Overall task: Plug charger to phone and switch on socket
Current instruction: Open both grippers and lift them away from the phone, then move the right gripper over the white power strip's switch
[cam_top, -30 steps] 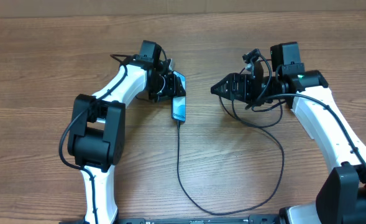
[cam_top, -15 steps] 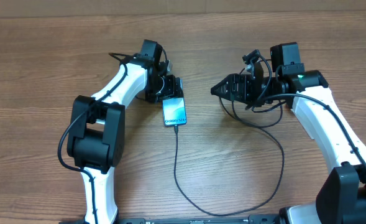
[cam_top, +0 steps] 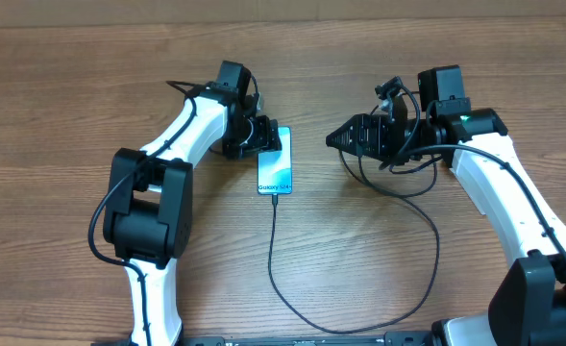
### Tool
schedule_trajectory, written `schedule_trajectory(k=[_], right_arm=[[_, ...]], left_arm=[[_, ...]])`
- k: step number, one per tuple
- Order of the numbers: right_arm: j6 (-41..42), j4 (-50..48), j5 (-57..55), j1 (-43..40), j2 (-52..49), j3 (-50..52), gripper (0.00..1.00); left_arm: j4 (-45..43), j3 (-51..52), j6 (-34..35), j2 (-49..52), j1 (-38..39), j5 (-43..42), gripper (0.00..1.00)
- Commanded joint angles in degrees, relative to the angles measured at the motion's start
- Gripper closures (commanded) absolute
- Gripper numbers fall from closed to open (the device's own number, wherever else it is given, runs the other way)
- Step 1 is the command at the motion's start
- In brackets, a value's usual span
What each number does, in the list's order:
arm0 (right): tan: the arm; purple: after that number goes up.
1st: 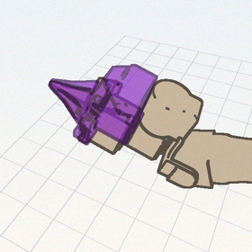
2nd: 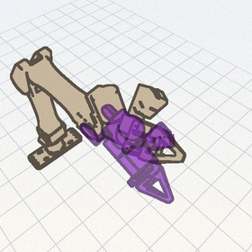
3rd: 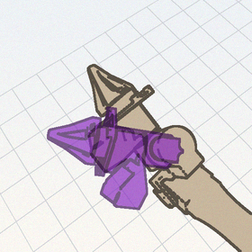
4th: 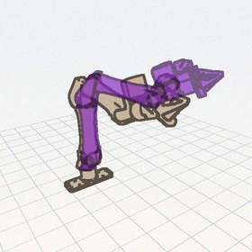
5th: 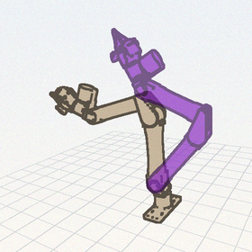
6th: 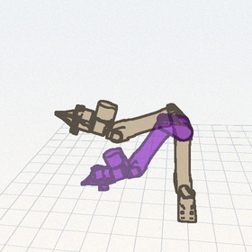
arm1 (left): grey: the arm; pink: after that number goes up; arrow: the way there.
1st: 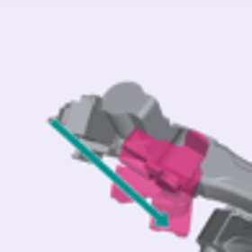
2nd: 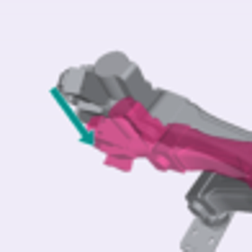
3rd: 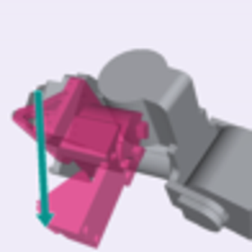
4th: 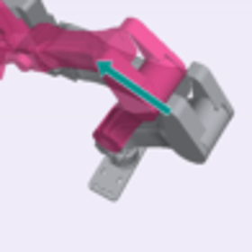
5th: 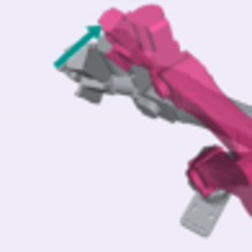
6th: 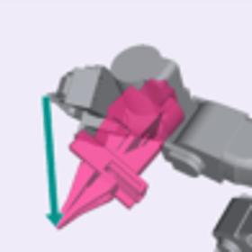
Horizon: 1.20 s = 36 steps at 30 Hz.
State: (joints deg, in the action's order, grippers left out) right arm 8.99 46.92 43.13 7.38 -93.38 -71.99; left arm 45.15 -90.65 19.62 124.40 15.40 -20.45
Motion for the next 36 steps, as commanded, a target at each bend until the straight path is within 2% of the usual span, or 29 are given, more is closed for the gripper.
schedule_trajectory(k=[1, 8, 14, 18, 19, 20, 24, 27, 31, 36], right_arm=[[-0.55, 1.55, -3.23, -0.61, 1.07, -1.57, 0.0], [-1.51, 12.07, -15.78, -4.98, 1.75, -6.19, 0.0], [-3.65, 20.09, -21.24, -14.64, 2.21, -9.22, 0.01], [-7.13, 22.97, -21.03, -23.69, 2.21, -9.25, 0.0], [-7.67, 23.3, -21.03, -25.77, 2.21, -9.25, 0.0], [-8.57, 23.37, -21.05, -30.12, 2.21, -9.25, 0.0], [-8.48, 22.62, -21.27, -38.51, 2.21, -9.25, 0.0], [-4.35, 20.17, -25.44, -44.0, 2.19, -9.25, 0.0], [-2.78, 16.79, -30.36, -47.76, 2.14, -9.25, 0.0], [-2.8, 12.7, -36.41, -47.95, 1.88, -9.25, 0.0]], left_arm=[[3.54, -2.32, 0.72, 1.46, -1.22, 2.62, 0.18], [13.53, -14.23, -4.02, -3.58, -3.23, 2.89, 0.2], [15.41, -15.26, -6.78, -13.55, -3.37, 2.99, 0.19], [18.21, -15.26, -8.15, -18.43, -3.39, 3.04, 0.11], [19.12, -15.26, -8.55, -19.52, -3.43, 3.04, 0.0], [20.9, -15.26, -9.49, -21.27, -3.5, 3.13, 0.0], [24.72, -15.26, -9.79, -24.13, -3.5, 3.32, 0.0], [26.58, -15.26, -9.77, -25.24, -3.5, 3.54, 0.0], [29.66, -15.23, -8.59, -25.4, -3.5, 7.52, 0.0], [30.4, -15.21, -7.61, -25.31, -3.43, 9.05, 0.0]])
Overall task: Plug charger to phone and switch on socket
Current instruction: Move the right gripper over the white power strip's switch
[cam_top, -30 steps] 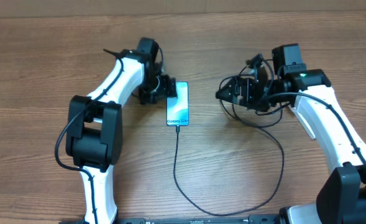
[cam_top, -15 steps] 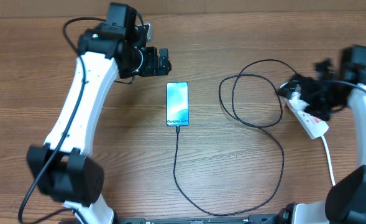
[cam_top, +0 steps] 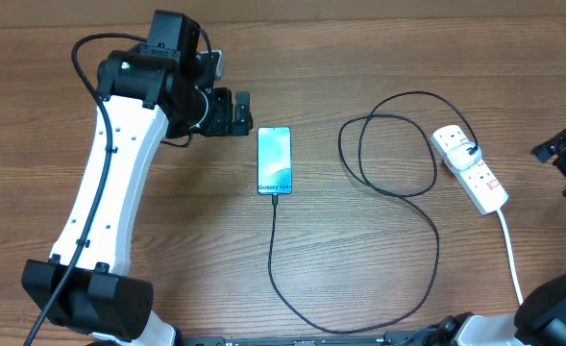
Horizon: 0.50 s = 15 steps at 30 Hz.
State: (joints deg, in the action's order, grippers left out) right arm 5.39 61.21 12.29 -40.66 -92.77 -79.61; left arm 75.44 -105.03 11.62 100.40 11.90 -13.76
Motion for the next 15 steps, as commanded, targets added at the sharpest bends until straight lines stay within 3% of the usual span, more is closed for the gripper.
schedule_trajectory(k=[1, 15], right_arm=[[0.81, -2.45, -5.68, 0.09, 1.25, -1.62, 0.0], [-1.2, -5.84, -3.76, 0.85, -3.13, -1.4, 0.0]], left_arm=[[0.11, -0.83, 0.39, -1.31, 0.07, 2.36, 0.0], [-0.09, -0.83, 0.39, -1.31, 0.11, 2.36, 0.0]])
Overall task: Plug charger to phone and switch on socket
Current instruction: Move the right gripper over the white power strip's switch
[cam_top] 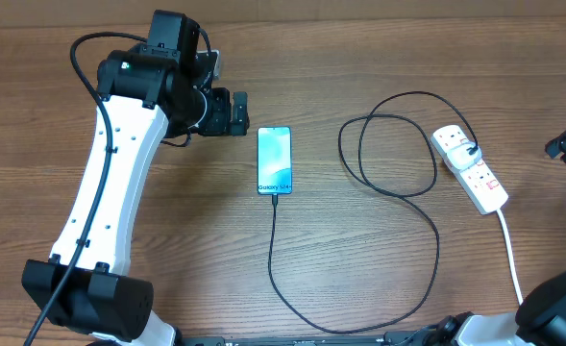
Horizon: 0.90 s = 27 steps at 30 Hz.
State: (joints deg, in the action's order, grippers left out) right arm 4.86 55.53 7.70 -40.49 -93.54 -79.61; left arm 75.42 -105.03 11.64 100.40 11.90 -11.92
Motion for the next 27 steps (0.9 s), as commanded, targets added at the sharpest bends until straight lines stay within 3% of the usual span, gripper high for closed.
schedule_trajectory(k=[1, 14, 27], right_arm=[[-0.68, -0.2, 0.7, 0.85, -2.93, -1.4, 0.0], [-1.88, -0.52, -5.01, 8.31, -9.46, -1.36, 0.0], [-1.92, -2.8, -5.27, 9.66, -12.13, -1.33, 0.0]], left_arm=[[-0.07, -0.83, 0.37, -1.31, 0.11, 0.52, 0.0], [-0.07, -0.83, 0.37, -1.31, 0.11, 0.52, 0.0], [-0.07, -0.83, 0.37, -1.31, 0.11, 0.52, 0.0]])
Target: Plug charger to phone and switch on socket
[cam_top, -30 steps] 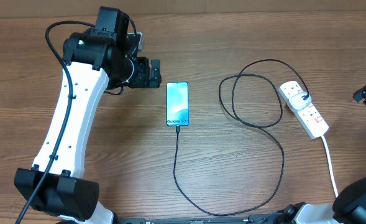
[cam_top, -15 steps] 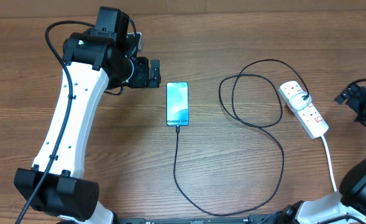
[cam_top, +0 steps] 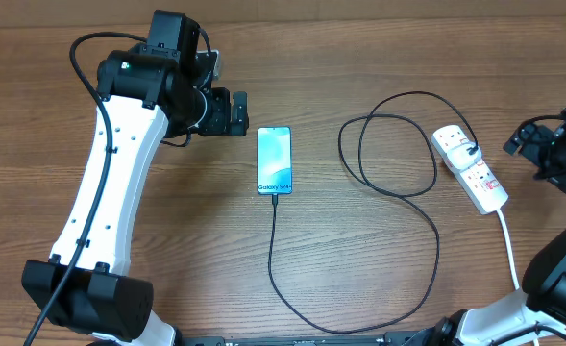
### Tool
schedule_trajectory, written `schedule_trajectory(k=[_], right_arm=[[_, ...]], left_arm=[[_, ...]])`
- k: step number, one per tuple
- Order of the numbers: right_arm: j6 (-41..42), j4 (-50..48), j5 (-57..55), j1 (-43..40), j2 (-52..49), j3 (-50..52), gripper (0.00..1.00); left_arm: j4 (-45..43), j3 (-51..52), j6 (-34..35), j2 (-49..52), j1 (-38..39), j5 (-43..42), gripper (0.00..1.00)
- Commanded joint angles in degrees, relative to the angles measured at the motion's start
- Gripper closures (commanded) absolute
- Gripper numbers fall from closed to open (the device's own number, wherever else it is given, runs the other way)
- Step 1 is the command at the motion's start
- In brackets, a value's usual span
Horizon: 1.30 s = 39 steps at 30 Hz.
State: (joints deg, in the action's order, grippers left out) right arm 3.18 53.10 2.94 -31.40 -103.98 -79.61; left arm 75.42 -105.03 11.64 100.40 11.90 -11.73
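The phone (cam_top: 274, 160) lies face up mid-table with its screen lit. The black charger cable (cam_top: 275, 240) is plugged into its lower end, loops across the table and ends at a plug in the white socket strip (cam_top: 482, 183) on the right. My left gripper (cam_top: 246, 113) hovers just left of the phone's top corner, apart from it, jaws open and holding nothing. My right gripper (cam_top: 509, 146) is at the right edge, just right of the strip, its narrow tip pointing toward it and looking shut.
Cable loops (cam_top: 388, 144) lie between the phone and the strip. The strip's white lead (cam_top: 509, 255) runs toward the table's front edge. The left arm (cam_top: 110, 192) stretches over the table's left side.
My right gripper, almost out of view at the right edge, has moved left and now sits close beside the socket strip. The left arm, phone and cable have not moved.
At first my left gripper was at the phone's top left corner and my right gripper hung over the cable loops, hiding the strip. Later both had drawn away, the right almost out of view. Now the right gripper is back beside the strip.
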Motion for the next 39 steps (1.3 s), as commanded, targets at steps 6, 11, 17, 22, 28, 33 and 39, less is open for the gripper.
schedule_trajectory(k=[6, 11, 17, 22, 28, 33, 39], right_arm=[[-1.77, -1.01, 0.31, 1.64, -4.33, -1.29, 0.0], [-1.77, -1.25, 0.24, 2.86, -7.52, -1.27, 0.0], [-1.73, -1.84, 0.28, 3.74, -9.77, -1.22, 0.0], [-1.75, -1.31, 0.33, 3.76, -10.1, -1.22, 0.0], [-1.75, -0.87, 0.33, 3.76, -10.16, -0.92, 0.0], [-1.75, -1.25, 0.35, 3.76, -10.16, 0.11, 0.0], [-1.75, -0.57, 1.46, 3.85, -10.16, 1.09, 0.0]], left_arm=[[-0.07, -0.83, 0.37, -1.31, 0.11, 0.33, 0.0], [-0.07, -0.83, 0.37, -1.31, 0.11, 0.33, 0.0], [-0.07, -0.83, 0.37, -1.31, 0.11, 0.33, 0.01], [-0.07, -0.83, 0.37, -1.31, 0.11, 0.33, 0.0], [-0.07, -0.83, 0.37, -1.31, 0.11, 0.33, 0.0], [-0.07, -0.83, 0.37, -1.31, 0.11, 0.33, 0.0], [-0.07, -0.83, 0.37, -1.31, 0.11, 0.33, 0.0]])
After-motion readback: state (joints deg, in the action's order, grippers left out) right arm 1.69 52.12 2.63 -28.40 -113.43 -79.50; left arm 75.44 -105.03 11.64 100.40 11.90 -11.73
